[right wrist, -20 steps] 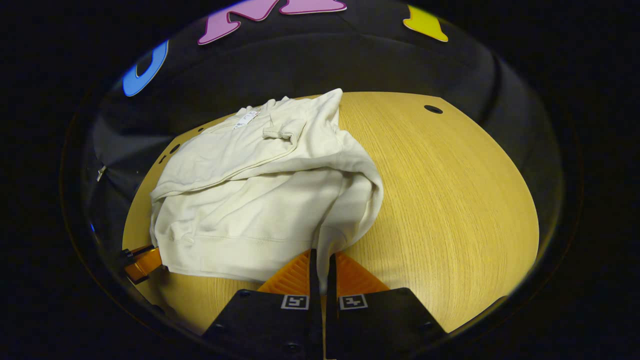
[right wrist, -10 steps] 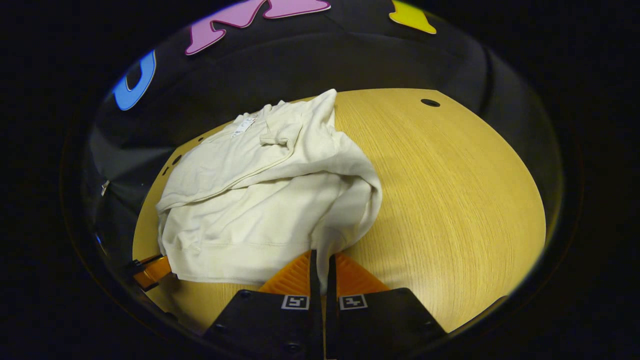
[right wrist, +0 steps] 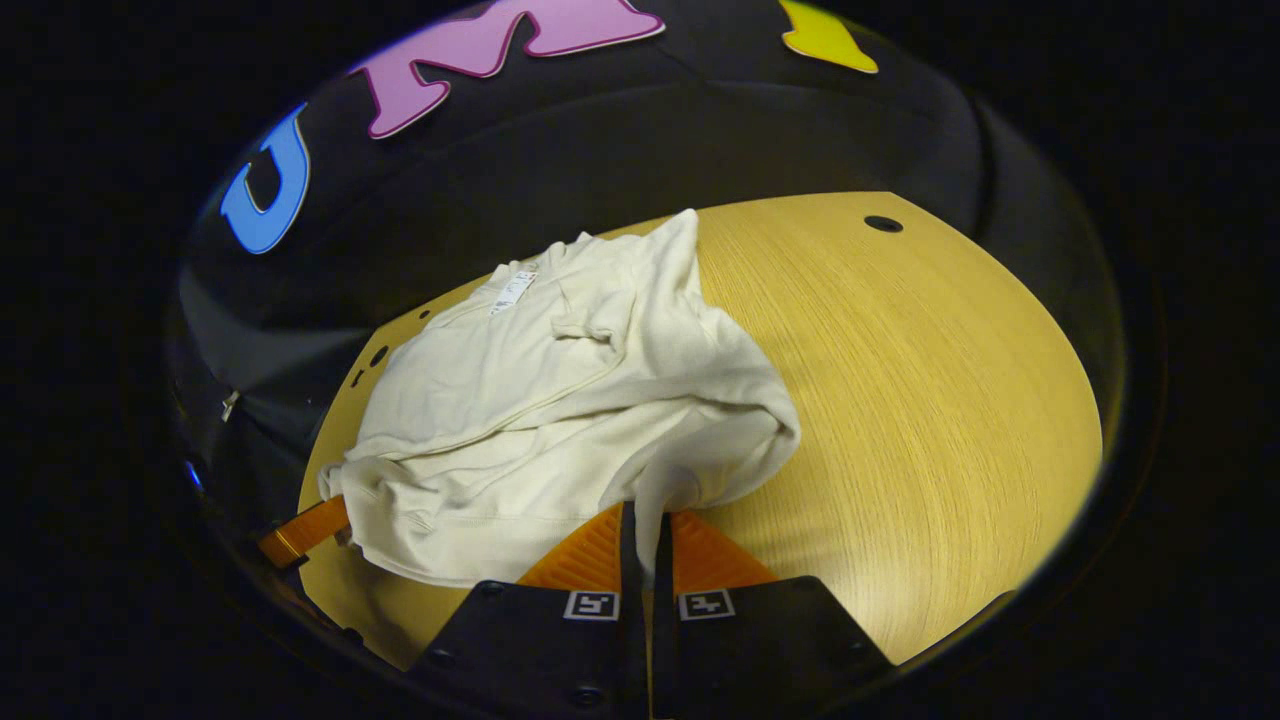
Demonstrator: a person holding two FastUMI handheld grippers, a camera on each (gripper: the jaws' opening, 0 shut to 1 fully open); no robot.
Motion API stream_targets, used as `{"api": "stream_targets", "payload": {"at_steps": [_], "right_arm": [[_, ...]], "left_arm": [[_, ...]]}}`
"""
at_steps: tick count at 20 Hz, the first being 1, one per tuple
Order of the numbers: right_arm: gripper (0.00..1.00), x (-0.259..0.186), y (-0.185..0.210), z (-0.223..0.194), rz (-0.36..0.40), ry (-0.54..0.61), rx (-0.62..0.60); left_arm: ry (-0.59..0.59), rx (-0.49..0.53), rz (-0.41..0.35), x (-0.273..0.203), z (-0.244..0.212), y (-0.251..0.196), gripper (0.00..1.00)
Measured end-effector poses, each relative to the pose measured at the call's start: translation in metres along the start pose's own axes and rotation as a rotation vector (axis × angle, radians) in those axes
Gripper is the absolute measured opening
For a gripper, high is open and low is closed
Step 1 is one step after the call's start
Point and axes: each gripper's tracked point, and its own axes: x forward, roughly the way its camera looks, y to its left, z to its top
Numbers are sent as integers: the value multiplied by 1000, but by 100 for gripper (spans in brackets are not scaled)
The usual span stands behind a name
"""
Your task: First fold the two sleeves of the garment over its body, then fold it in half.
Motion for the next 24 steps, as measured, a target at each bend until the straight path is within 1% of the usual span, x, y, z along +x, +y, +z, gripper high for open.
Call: {"api": "stream_targets", "payload": {"at_steps": [5, 9, 11, 12, 13, 15, 17, 19, 21, 24], "right_arm": [[7, 15, 22, 57, 37, -91, -34], [7, 27, 29, 92, 48, -133, -29], [7, 34, 31, 110, 48, -156, -33], [7, 35, 31, 119, 47, -169, -32], [7, 40, 32, 130, 46, -180, -31], [7, 49, 34, 152, 41, -208, -41], [7, 58, 34, 172, 24, -235, -68], [7, 70, 34, 190, -7, -263, -119], [6, 83, 36, 205, -24, -290, -175], [7, 110, 38, 219, -39, -313, -186]], "left_arm": [[-98, -36, -13, 7, 57, -4, 7], [-148, -1, -27, 20, 96, -3, 7], [-167, -5, -31, 28, 113, -2, 7], [-175, -8, -32, 34, 121, -1, 2], [-184, -8, -29, 38, 131, 1, 7], [-199, 4, -26, 51, 148, 2, 7], [-201, 13, -17, 68, 163, 3, 7], [-200, 13, -1, 85, 177, 7, 7], [-195, 17, 30, 105, 188, 15, 7], [-192, 32, 64, 137, 201, 23, 6]]}}
